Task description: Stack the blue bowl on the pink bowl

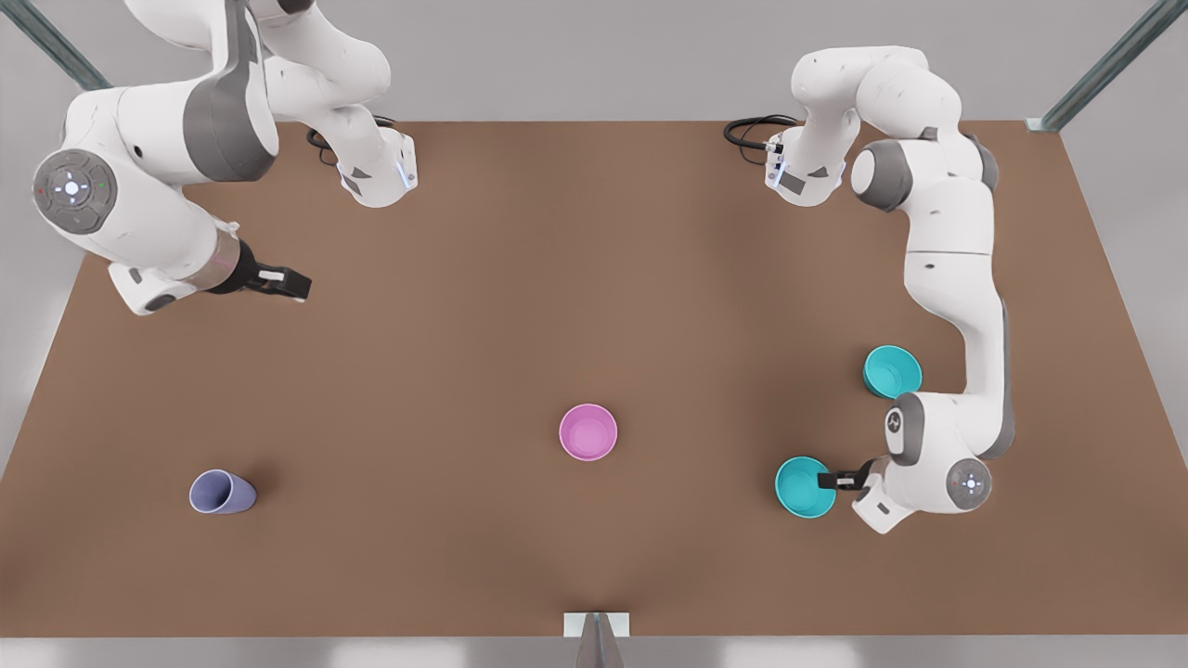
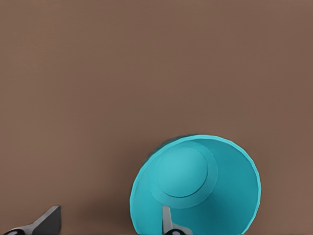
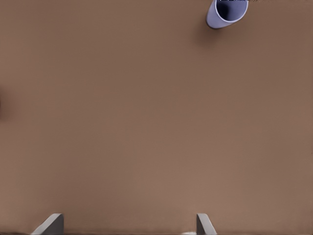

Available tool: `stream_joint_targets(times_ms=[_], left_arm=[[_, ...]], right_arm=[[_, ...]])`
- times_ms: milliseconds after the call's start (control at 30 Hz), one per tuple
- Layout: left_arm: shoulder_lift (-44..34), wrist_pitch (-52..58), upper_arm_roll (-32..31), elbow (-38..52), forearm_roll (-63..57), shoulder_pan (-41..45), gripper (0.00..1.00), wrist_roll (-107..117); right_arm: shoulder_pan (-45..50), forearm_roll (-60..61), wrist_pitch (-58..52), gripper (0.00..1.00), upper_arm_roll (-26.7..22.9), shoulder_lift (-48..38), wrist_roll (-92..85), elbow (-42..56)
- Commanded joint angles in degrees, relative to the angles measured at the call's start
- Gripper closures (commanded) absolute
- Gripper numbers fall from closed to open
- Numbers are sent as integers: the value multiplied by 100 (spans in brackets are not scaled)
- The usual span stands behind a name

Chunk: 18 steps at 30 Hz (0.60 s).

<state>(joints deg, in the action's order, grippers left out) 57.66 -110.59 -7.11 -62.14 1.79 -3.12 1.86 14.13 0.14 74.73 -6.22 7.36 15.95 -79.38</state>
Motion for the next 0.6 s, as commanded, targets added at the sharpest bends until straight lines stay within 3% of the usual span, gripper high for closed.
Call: stream_joint_targets(times_ms=[0, 133, 200, 233, 300, 567], left_arm=[[0, -454, -1, -79, 101, 4, 0, -2], [88, -463, -1, -167, 208, 13, 0, -19], [97, -463, -1, -167, 225, 48, 50, 174], [97, -463, -19, -167, 225, 83, 63, 245], [88, -463, -19, -167, 243, 92, 79, 236], [-97, -358, -63, -167, 1025, 118, 79, 569]], right_arm=[[-183, -278, -72, 0, 77, -59, -1946, -59], [-270, -278, 86, 0, 147, -235, -1937, -323], [-262, -295, 95, 0, 139, -165, -1937, -297], [-262, -295, 165, 0, 112, -112, -1937, -315], [-279, -295, 174, 0, 103, -103, -1937, -315], [-279, -287, 139, 0, 103, -103, -1937, -315]])
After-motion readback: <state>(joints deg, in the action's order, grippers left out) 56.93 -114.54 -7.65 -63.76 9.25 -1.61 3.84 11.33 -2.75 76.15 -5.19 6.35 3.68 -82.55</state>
